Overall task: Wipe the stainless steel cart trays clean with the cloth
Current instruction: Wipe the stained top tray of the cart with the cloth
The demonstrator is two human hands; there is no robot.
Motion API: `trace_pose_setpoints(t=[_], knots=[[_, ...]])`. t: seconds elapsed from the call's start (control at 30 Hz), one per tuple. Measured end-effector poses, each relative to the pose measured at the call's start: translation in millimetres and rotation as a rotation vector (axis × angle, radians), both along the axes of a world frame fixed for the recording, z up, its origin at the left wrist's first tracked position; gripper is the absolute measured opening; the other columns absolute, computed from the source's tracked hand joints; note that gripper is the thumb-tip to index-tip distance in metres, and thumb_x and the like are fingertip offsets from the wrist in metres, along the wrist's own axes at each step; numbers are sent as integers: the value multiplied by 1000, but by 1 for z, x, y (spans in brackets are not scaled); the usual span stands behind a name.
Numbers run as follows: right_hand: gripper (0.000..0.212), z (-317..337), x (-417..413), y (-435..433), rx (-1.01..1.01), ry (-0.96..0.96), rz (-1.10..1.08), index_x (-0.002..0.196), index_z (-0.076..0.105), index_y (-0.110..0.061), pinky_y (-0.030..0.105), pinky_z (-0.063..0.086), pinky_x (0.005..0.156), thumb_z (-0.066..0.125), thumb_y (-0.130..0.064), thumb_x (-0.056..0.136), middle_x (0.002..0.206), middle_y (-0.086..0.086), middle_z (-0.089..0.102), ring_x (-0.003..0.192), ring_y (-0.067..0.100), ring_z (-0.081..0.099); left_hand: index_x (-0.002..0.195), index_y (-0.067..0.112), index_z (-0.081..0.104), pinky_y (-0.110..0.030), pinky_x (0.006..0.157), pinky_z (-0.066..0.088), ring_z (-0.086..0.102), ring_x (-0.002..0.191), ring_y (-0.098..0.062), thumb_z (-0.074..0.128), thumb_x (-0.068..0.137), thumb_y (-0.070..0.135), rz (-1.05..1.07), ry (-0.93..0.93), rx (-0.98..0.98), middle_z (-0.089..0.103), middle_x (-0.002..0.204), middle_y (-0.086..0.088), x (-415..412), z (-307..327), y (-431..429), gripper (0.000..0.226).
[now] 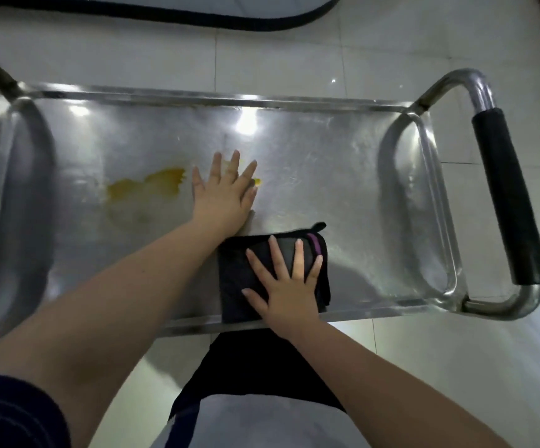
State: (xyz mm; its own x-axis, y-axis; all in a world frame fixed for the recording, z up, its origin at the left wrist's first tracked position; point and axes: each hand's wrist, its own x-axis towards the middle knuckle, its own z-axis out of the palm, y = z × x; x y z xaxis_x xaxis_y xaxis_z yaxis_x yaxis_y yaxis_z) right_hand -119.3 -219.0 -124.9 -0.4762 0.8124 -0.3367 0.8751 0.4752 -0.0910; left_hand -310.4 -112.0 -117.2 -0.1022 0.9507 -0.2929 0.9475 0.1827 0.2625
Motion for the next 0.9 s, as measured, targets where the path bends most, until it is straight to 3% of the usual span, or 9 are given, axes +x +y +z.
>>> trace_pose_setpoints(t=[0.1,0.2,0.33,0.4,0.47,0.53,0.67,0.8,0.9], knots=[[61,7,20,22,80,92,-93,152,23,-42,64,-4,114,24,-65,96,163,-6,15,148,43,6,155,40,5,-56,116,-12,-15,150,-26,19,103,48,38,-59,53,-8,165,5,15,2,-43,55],[58,5,45,51,-2,108,-231,149,-4,-52,53,-23,112,12,-65,95,162,-17,-6,148,31,-18,154,40,1,-57,117,-11,-10,151,-28,25,103,47,13,-56,82,-3,165,2,48,1,-82,57],[56,0,62,84,-49,70,-216,152,-2,-46,51,-21,113,16,-55,100,163,-14,-10,147,26,-24,153,39,19,-65,114,2,16,149,-35,46,98,47,-55,21,138,19,162,-1,112,-2,-119,62],[56,0,63,97,-57,38,-161,154,-1,-43,50,-22,113,16,-54,101,163,-12,-12,146,27,-25,153,42,16,-67,115,-3,5,149,-38,34,96,58,20,3,90,11,164,-1,136,-9,-128,62],[56,-2,65,108,-78,10,-111,153,-2,-43,48,-24,112,15,-54,101,162,-11,-14,145,27,-27,151,48,-6,-65,111,-18,-22,146,-36,12,93,67,150,-6,7,-13,163,4,147,-18,-130,64],[55,-5,69,115,-98,-15,-101,153,-4,-43,48,-23,112,13,-53,102,162,-11,-14,146,29,-26,148,50,-20,-68,106,-23,-33,142,-34,1,91,70,183,63,-13,-25,160,8,146,-22,-126,64],[54,-8,86,117,-124,93,-129,154,3,-40,50,-12,117,23,-44,104,164,-11,-6,149,31,-14,144,54,-25,-76,100,-21,-36,140,-35,0,90,72,168,150,-30,-24,160,10,108,-20,-97,62],[57,-14,87,114,-40,23,-107,155,1,-37,50,-10,118,23,-45,103,164,-9,-5,149,33,-9,136,60,-32,-79,93,-23,-34,140,-40,0,83,79,297,148,-109,-35,155,13,60,-16,-65,65],[58,-16,84,112,-47,16,-115,155,-2,-38,52,-12,117,23,-45,103,164,-8,-7,148,35,-13,138,61,-27,-78,95,-23,-32,141,-41,-4,79,83,307,171,-97,-31,157,12,62,-17,-71,67]])
